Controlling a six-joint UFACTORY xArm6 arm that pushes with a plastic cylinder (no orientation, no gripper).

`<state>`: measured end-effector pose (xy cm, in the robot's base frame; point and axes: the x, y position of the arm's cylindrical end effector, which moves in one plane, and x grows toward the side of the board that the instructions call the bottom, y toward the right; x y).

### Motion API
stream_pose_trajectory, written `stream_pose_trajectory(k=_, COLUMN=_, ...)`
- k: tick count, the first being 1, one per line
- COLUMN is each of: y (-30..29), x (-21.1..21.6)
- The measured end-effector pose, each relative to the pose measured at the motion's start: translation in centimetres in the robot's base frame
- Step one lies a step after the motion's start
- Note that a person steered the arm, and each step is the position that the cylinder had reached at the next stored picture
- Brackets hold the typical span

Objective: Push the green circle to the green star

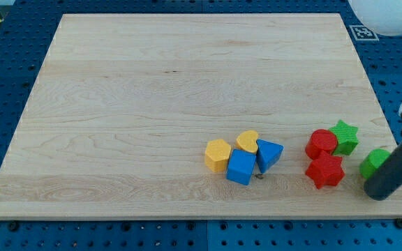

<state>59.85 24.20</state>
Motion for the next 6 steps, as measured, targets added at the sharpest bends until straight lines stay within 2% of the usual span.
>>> stream_pose_trajectory(k=2, y=4.8, x=-1.0)
stream_pose_trajectory(k=6, y=0.8, x=-2.4)
